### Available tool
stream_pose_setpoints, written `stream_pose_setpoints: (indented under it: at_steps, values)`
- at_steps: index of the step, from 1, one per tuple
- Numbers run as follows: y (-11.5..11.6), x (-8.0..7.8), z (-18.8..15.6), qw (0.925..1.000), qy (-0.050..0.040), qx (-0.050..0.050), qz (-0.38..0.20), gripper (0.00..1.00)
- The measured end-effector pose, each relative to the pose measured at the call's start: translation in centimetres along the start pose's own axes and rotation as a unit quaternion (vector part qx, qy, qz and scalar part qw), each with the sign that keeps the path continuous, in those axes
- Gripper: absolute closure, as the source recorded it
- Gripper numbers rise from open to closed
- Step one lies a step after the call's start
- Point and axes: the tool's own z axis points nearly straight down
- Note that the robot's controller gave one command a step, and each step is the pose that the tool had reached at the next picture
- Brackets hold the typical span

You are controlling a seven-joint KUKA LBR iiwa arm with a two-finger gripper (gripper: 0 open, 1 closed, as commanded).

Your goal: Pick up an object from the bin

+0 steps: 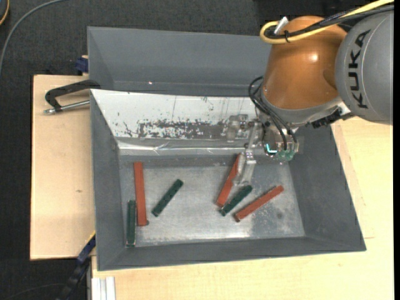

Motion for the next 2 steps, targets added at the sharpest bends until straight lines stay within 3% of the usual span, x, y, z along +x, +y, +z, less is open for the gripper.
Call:
stream_pose_setpoints:
  at_steps: [1, 2]
  values:
    - [-2.6, 2.0, 11.6, 0.9907, 0.002, 0.0, -0.136, 0.0]
    - [-2.8, 2.0, 15.7, 0.9471, 0.0023, -0.001, -0.321, 0.0]
